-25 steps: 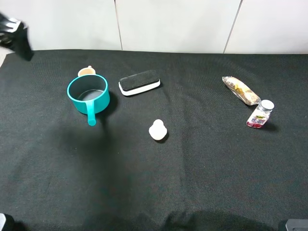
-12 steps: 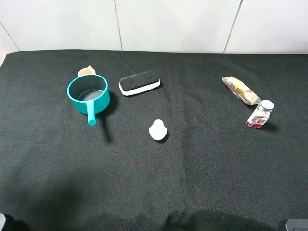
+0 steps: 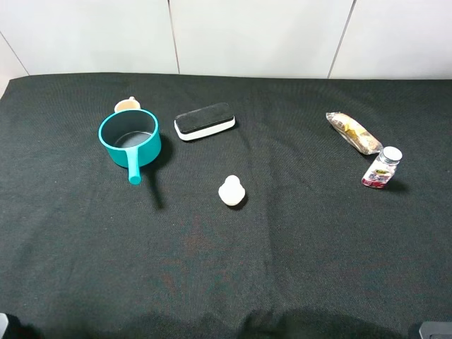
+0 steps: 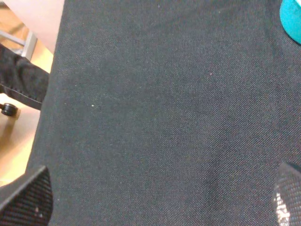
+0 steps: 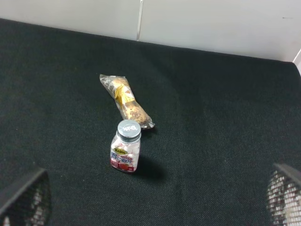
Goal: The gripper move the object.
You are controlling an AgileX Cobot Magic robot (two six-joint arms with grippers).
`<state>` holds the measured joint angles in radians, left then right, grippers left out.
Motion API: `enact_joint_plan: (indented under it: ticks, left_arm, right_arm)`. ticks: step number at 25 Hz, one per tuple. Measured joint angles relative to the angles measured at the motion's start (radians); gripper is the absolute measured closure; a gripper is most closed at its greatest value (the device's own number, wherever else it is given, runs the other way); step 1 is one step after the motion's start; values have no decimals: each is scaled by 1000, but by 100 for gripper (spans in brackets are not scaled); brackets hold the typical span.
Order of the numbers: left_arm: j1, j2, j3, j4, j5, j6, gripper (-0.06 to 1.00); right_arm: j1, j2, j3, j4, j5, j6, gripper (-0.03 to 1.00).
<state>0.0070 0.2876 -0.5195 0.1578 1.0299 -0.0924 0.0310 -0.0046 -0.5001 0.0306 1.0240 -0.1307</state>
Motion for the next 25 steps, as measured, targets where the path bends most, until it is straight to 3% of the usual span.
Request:
enact_joint_plan:
  ticks: [25]
  left_arm:
    - [1,-296,24,-47,32,4,-5]
  right_arm:
    - [0,0,0,0,0,0,27]
